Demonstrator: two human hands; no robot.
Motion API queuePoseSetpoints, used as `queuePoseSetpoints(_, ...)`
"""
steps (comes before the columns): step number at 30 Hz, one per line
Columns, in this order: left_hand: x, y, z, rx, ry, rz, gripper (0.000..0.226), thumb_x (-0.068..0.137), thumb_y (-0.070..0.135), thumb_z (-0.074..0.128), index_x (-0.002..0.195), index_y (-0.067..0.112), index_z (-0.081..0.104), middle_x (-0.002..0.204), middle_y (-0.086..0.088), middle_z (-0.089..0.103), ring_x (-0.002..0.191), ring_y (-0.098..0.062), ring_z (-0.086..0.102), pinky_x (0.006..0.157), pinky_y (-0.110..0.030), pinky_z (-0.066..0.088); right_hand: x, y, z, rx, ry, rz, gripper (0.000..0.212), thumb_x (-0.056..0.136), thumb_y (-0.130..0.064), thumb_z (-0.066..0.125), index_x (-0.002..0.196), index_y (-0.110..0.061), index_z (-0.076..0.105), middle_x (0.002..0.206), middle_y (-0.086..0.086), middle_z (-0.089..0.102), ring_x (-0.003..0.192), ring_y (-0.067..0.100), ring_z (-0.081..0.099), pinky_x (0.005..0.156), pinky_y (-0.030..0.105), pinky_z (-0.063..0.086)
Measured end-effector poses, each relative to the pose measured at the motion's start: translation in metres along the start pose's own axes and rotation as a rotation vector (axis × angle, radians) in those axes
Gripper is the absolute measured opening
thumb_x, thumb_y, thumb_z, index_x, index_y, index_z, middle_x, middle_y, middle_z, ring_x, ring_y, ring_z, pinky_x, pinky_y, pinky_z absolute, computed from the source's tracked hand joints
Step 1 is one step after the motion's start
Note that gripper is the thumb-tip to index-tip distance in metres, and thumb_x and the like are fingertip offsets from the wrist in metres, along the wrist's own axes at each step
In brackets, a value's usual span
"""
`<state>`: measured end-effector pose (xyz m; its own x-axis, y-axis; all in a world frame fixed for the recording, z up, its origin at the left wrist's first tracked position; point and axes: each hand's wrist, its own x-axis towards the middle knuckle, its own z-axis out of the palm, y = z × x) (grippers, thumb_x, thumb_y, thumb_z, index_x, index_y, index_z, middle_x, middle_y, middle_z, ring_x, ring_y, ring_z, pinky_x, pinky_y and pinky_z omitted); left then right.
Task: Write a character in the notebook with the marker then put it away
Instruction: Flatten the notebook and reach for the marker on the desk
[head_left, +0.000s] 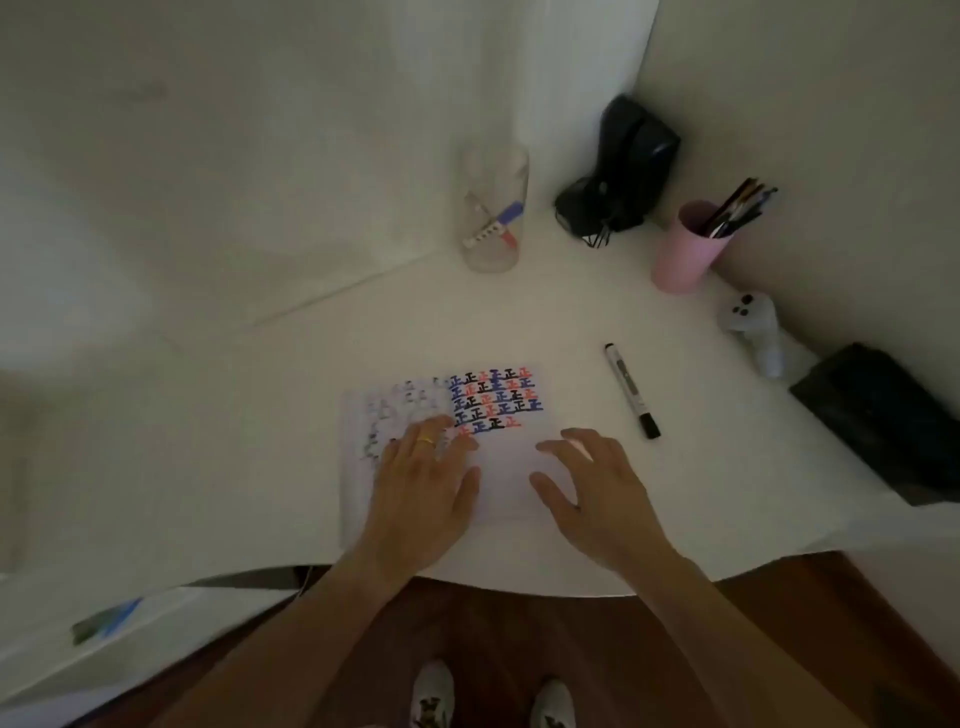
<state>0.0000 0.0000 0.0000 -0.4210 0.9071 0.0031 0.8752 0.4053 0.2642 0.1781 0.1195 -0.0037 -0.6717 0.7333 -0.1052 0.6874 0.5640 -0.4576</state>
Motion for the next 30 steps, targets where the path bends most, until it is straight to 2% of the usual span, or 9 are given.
queuePoseSetpoints(4, 0.0, -0.008, 0.045, 0.045, 0.108, 0.021, 0.036, 0.093, 0.042, 0.05, 0.122, 0.024, 0.061, 0.141, -0.011, 0.053, 0.129, -0.031, 0.047, 0.102, -0.049, 0.042, 0.006, 0.022, 0.048, -0.063, 0.139, -0.064, 0.047, 0.093, -0.05, 0.047, 0.128, -0.022, 0.063, 0.139, 0.009, 0.058, 0.129, 0.03, 0.05, 0.104, 0.047, 0.047)
queuePoseSetpoints(7, -0.009, -0.012, 0.068, 0.047, 0.209, 0.048, 0.039, 0.096, 0.042, 0.049, 0.127, 0.021, 0.062, 0.144, -0.012, 0.052, 0.135, -0.031, 0.043, 0.11, -0.049, 0.036, 0.002, 0.031, 0.069, -0.102, 0.262, -0.123, 0.044, 0.094, -0.045, 0.053, 0.129, -0.02, 0.063, 0.141, 0.011, 0.057, 0.13, 0.031, 0.049, 0.105, 0.048, 0.045)
queuePoseSetpoints(10, -0.011, -0.014, 0.079, 0.044, 0.291, 0.064, 0.04, 0.096, 0.042, 0.048, 0.128, 0.021, 0.061, 0.145, -0.011, 0.052, 0.137, -0.029, 0.042, 0.112, -0.048, 0.035, 0.003, 0.035, 0.078, -0.12, 0.336, -0.135, 0.045, 0.094, -0.046, 0.051, 0.129, -0.02, 0.063, 0.14, 0.011, 0.058, 0.129, 0.031, 0.051, 0.103, 0.048, 0.048)
queuePoseSetpoints(15, -0.014, -0.013, 0.083, 0.074, 0.369, 0.097, 0.04, 0.094, 0.044, 0.045, 0.126, 0.025, 0.06, 0.142, -0.008, 0.055, 0.132, -0.028, 0.045, 0.107, -0.048, 0.04, -0.001, 0.034, 0.085, -0.182, 0.445, -0.185, 0.045, 0.092, -0.047, 0.047, 0.124, -0.02, 0.065, 0.133, 0.011, 0.063, 0.123, 0.03, 0.056, 0.098, 0.044, 0.051)
queuePoseSetpoints(20, -0.021, -0.015, 0.088, 0.11, 0.463, 0.125, 0.036, 0.09, 0.044, 0.05, 0.117, 0.024, 0.062, 0.131, -0.007, 0.06, 0.12, -0.028, 0.053, 0.094, -0.043, 0.046, -0.009, 0.032, 0.086, -0.173, 0.479, -0.178, 0.032, 0.092, -0.038, 0.054, 0.109, -0.015, 0.067, 0.113, 0.01, 0.064, 0.103, 0.03, 0.061, 0.081, 0.039, 0.054)
queuePoseSetpoints(23, -0.028, -0.014, 0.083, 0.093, 0.438, 0.106, 0.039, 0.089, 0.047, 0.049, 0.116, 0.023, 0.062, 0.131, -0.011, 0.059, 0.12, -0.032, 0.053, 0.095, -0.045, 0.047, -0.019, 0.027, 0.078, -0.145, 0.496, -0.127, 0.029, 0.093, -0.034, 0.054, 0.106, -0.013, 0.067, 0.107, 0.01, 0.063, 0.1, 0.031, 0.061, 0.078, 0.038, 0.052)
queuePoseSetpoints(25, -0.03, -0.012, 0.082, 0.078, 0.38, 0.09, 0.044, 0.09, 0.051, 0.047, 0.123, 0.026, 0.06, 0.139, -0.013, 0.055, 0.128, -0.033, 0.048, 0.105, -0.048, 0.041, -0.025, 0.022, 0.075, -0.147, 0.467, -0.107, 0.031, 0.094, -0.036, 0.052, 0.11, -0.014, 0.066, 0.112, 0.009, 0.062, 0.105, 0.03, 0.06, 0.081, 0.037, 0.052)
queuePoseSetpoints(27, -0.033, -0.01, 0.081, 0.062, 0.281, 0.047, 0.05, 0.091, 0.058, 0.043, 0.133, 0.034, 0.053, 0.152, -0.012, 0.042, 0.141, -0.033, 0.034, 0.116, -0.055, 0.025, -0.029, 0.019, 0.073, -0.155, 0.438, -0.101, 0.032, 0.095, -0.037, 0.049, 0.113, -0.015, 0.064, 0.115, 0.008, 0.061, 0.108, 0.029, 0.059, 0.083, 0.037, 0.052)
queuePoseSetpoints(30, -0.038, -0.01, 0.081, 0.058, 0.149, -0.019, 0.063, 0.087, 0.074, 0.029, 0.145, 0.047, 0.033, 0.165, -0.006, 0.018, 0.152, -0.03, 0.008, 0.118, -0.064, 0.003, -0.034, 0.015, 0.072, -0.16, 0.416, -0.096, 0.032, 0.097, -0.037, 0.045, 0.116, -0.017, 0.062, 0.118, 0.008, 0.058, 0.109, 0.029, 0.058, 0.084, 0.037, 0.051)
